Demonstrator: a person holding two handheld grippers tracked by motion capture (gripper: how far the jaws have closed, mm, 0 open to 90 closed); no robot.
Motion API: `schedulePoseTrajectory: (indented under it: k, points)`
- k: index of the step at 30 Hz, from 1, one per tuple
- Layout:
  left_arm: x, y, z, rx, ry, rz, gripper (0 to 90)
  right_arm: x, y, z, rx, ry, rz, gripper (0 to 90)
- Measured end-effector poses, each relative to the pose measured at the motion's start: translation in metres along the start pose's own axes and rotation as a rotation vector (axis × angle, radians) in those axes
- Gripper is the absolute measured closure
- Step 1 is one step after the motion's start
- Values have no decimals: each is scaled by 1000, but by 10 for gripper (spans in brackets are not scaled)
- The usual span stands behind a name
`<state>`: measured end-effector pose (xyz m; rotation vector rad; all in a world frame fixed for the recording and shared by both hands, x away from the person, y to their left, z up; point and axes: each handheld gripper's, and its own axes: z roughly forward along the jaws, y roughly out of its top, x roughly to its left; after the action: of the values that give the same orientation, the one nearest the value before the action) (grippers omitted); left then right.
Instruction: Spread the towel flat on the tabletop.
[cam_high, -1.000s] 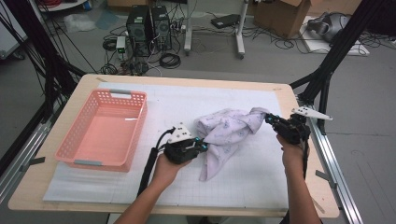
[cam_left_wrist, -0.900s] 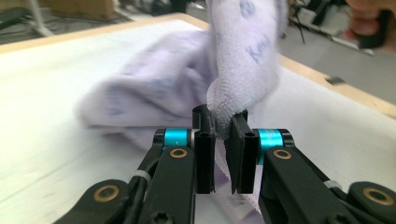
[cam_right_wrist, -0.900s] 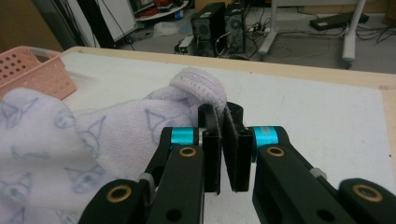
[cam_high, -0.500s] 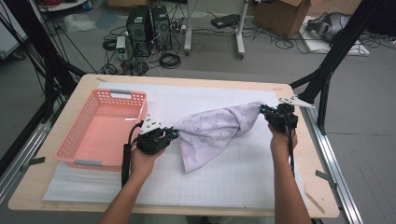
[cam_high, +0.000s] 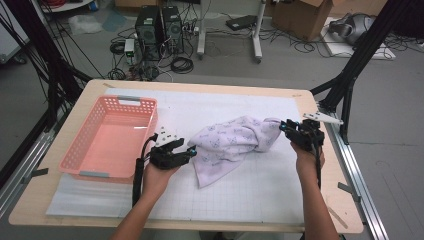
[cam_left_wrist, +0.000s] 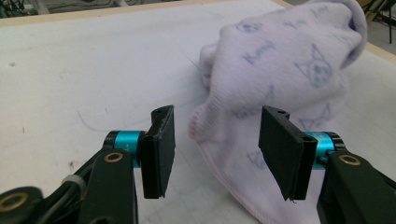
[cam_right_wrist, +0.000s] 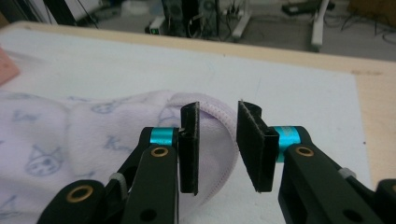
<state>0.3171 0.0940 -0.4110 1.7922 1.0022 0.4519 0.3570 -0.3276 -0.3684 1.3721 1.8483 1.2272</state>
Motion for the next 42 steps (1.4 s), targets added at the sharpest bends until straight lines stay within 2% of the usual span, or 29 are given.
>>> schedulePoseTrajectory:
  k: [2, 3, 4, 5, 6, 7, 10, 12, 13, 14, 15, 17, 19, 20, 21, 23, 25, 27, 28, 29, 30, 32, 34, 35, 38, 39, 40, 41, 42]
  points:
    - [-2, -6, -4, 13, -20, 10, 478, 1, -6, -8, -2, 22, -15, 706]
    - [-5, -14, -5, 35, -57, 16, 488, 2, -10, -11, 8, 40, -24, 716]
    - [-5, -14, -5, 35, -57, 16, 499, 4, -16, -12, 19, 52, -36, 726]
    - [-9, -20, -3, 55, -103, 26, 507, 6, -22, -13, 33, 66, -46, 737]
    - [-9, -20, -3, 55, -103, 26, 509, 8, -29, -12, 54, 78, -59, 747]
    - [-15, -23, 3, 79, -151, 33, 505, 10, -36, -11, 71, 89, -70, 754]
    - [-23, -25, 11, 103, -188, 49, 458, 17, -54, -2, 120, 135, -74, 761]
    - [-32, -26, 20, 150, -225, 84, 442, 19, -59, 2, 140, 153, -79, 761]
    - [-37, -27, 25, 169, -232, 96, 428, 26, -67, 11, 193, 177, -85, 749]
    - [-40, -28, 28, 193, -240, 116, 428, 26, -67, 11, 193, 177, -85, 749]
    - [-44, -29, 32, 208, -246, 125, 423, 32, -71, 19, 223, 202, -98, 740]
    - [-52, -31, 37, 232, -248, 161, 424, 35, -71, 22, 225, 209, -104, 739]
    - [-61, -33, 39, 239, -213, 245, 429, 40, -71, 27, 225, 228, -105, 735]
    - [-64, -33, 38, 234, -205, 273, 553, 45, -71, 31, 236, 250, -93, 710]
    - [-65, -33, 37, 236, -222, 268, 553, 45, -71, 31, 236, 250, -93, 710]
    - [-66, -33, 34, 234, -223, 283, 825, 52, -72, 38, 262, 279, -99, 683]
    - [-62, -31, 29, 216, -269, 245, 859, 57, -72, 42, 271, 295, -94, 678]
    - [-54, -29, 15, 160, -307, 208, 862, 61, -70, 45, 262, 285, -106, 656]
    - [-54, -29, 15, 160, -307, 208, 863, 61, -70, 45, 262, 285, -106, 656]
    - [-51, -27, 9, 141, -320, 197, 864, 65, -67, 50, 249, 237, -105, 593]
    - [-49, -27, 4, 126, -324, 193, 865, 66, -66, 53, 241, 204, -111, 582]
    - [-43, -26, -8, 87, -329, 165, 865, 68, -65, 59, 235, 168, -106, 537]
    - [-41, -26, -10, 78, -325, 159, 865, 69, -65, 62, 227, 163, -91, 528]
    - [-39, -26, -11, 76, -322, 158, 865, 73, -63, 67, 208, 175, -56, 517]
    - [-34, -28, -12, 73, -316, 139, 864, 79, -60, 71, 201, 170, -49, 514]
    - [-34, -29, -11, 72, -316, 134, 864, 83, -59, 73, 196, 161, -51, 527]
    - [-33, -30, -11, 72, -316, 134, 864, 87, -58, 77, 190, 144, -57, 641]
    - [-33, -30, -12, 69, -315, 131, 864, 88, -58, 77, 191, 150, -56, 743]
    - [-33, -30, -12, 67, -311, 131, 864, 88, -58, 77, 191, 150, -56, 743]
